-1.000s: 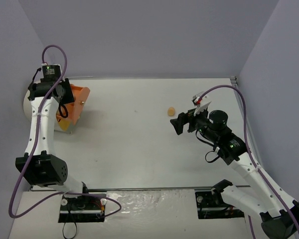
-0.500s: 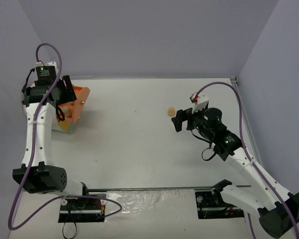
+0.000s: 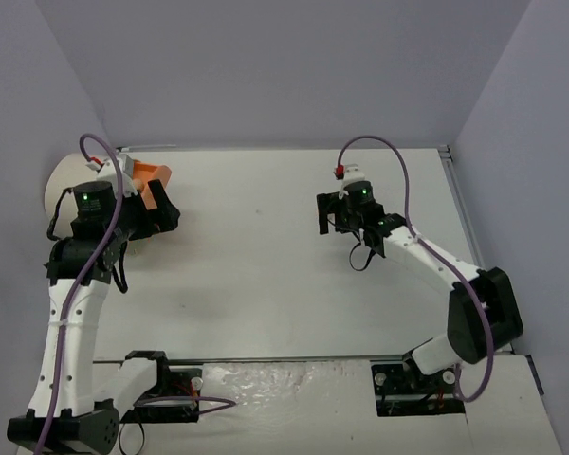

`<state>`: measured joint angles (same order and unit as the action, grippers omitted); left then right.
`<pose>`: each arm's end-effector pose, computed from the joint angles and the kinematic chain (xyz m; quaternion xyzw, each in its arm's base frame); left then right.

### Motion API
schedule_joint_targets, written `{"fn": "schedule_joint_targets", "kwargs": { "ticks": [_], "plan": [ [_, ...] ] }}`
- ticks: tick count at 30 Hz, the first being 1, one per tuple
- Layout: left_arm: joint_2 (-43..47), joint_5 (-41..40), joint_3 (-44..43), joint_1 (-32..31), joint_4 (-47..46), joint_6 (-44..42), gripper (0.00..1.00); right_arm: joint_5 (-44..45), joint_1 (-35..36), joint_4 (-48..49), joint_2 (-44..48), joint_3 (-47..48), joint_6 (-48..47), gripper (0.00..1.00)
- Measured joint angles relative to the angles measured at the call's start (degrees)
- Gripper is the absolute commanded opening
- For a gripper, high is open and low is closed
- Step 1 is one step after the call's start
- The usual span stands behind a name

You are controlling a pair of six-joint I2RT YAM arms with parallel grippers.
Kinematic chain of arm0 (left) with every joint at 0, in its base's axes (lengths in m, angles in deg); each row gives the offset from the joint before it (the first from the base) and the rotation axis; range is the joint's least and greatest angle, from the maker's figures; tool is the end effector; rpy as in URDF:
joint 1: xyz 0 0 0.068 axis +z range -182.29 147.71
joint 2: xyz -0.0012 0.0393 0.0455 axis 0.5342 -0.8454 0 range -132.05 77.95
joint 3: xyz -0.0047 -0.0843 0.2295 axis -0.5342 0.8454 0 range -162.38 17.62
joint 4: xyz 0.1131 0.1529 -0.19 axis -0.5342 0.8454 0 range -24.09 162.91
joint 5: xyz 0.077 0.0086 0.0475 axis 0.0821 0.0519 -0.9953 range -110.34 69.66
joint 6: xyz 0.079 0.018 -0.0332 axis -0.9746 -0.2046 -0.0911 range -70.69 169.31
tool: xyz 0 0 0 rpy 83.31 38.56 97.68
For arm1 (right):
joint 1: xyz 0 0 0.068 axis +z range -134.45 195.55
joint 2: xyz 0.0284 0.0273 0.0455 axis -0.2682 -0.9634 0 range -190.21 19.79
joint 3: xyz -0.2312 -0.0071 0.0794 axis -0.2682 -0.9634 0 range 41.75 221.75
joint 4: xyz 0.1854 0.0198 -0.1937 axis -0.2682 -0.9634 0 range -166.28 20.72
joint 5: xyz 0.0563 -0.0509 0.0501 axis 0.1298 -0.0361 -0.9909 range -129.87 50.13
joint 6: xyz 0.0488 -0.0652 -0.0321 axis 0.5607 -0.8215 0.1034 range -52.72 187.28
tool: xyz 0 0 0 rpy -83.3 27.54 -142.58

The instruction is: Organize the makeup

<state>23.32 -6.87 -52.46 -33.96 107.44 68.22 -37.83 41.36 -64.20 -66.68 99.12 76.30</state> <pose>0.2455 -0.0252 0.3643 -0.0649 0.8424 -0.1918 0.4994 0.3561 0.1690 0.2155 -0.1128 0.8311 0.1486 0.5239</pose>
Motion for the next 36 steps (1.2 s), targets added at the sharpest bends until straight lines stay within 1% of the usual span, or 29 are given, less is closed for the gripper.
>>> {"fn": "schedule_joint_targets", "kwargs": {
  "ticks": [4,7,9,12,13,14,17,22,28,29,31,33,36],
  "plan": [
    [5.20,0.91,10.13,-3.60,-3.46,-0.01,0.97,1.36,-0.27,1.01,-8.05,5.85,2.22,0.81],
    [7.60,1.50,16.80,-5.08,-5.45,-0.02,0.97,2.30,-0.27,2.72,-14.87,10.78,4.34,0.78],
    [8.76,1.75,19.83,-5.15,-6.08,-0.01,0.97,3.01,-0.27,3.57,-18.51,12.31,5.43,0.76],
    [10.23,2.00,22.36,-5.18,-6.91,0.03,0.97,4.42,-0.27,3.69,-22.81,13.55,6.80,0.69],
    [10.61,2.08,22.57,-5.18,-7.03,0.03,0.97,5.06,-0.27,3.72,-24.04,14.07,7.23,0.67],
    [10.99,2.17,22.77,-5.18,-7.16,0.03,0.97,5.70,-0.27,3.74,-25.28,14.59,7.67,0.62],
    [11.67,2.18,22.77,-5.25,-7.80,0.00,0.97,7.79,-0.27,4.35,-27.91,15.46,8.74,0.52],
    [11.37,2.60,22.75,-5.25,-8.25,0.00,0.97,9.30,-0.28,5.30,-29.43,15.49,9.19,0.42],
    [10.52,2.88,22.77,-5.25,-8.43,0.00,0.97,9.80,-0.40,6.04,-30.29,15.97,9.14,0.07],
    [10.45,2.91,22.75,-5.25,-8.44,0.00,0.97,9.88,-0.43,6.22,-30.50,16.15,9.05,0.03],
    [10.32,3.02,22.76,-5.25,-8.43,0.00,0.97,9.95,-0.44,6.33,-30.65,16.29,8.86,0.00],
    [10.27,3.10,22.75,-5.29,-8.45,0.03,0.97,9.80,-0.41,6.89,-30.60,16.09,8.14,0.00],
    [10.25,3.59,22.75,-5.57,-8.46,0.71,0.97,8.78,0.18,9.56,-28.47,12.62,6.09,0.00]
  ]
}}
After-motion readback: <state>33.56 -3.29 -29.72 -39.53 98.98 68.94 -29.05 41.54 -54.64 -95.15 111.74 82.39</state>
